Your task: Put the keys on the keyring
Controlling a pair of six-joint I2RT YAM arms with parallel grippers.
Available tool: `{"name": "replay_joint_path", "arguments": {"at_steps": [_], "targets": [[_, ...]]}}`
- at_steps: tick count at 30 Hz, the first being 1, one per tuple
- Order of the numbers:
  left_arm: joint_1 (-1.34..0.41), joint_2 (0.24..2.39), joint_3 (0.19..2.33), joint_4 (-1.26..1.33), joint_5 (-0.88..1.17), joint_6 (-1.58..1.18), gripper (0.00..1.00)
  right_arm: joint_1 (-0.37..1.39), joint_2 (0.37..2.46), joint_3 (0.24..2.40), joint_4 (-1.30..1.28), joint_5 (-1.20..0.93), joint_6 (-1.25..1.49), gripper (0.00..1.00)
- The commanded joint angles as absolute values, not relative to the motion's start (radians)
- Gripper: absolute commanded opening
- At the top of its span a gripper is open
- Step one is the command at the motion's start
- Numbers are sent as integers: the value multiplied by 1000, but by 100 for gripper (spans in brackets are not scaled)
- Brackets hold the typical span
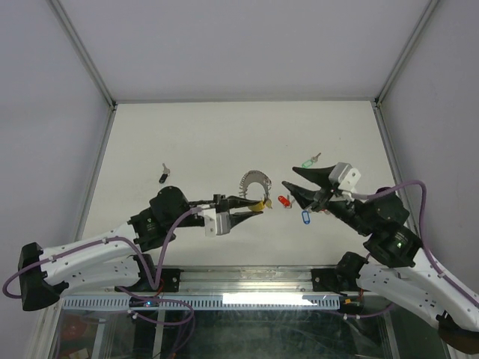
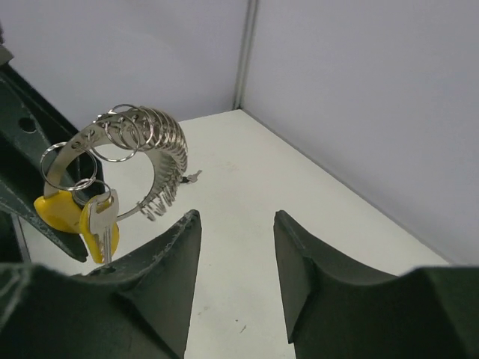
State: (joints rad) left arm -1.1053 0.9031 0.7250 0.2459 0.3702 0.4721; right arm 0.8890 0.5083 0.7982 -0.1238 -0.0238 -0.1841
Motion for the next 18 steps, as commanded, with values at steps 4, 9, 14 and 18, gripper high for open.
{"name": "replay_joint_path", "arguments": {"at_steps": [4,9,14,18], "targets": [[-1086,831,599,469,532,607,0,894,455,666,177,-335,-460,42],[-920,851,551,646,775,424,0,894,455,634,255,-355,-535,39],[-831,870,522,784,867,331,0,894,472,622,317,-351,-596,38],[-825,877,519,825,880,292,0,900,490,621,353,-347,-660,34]]}}
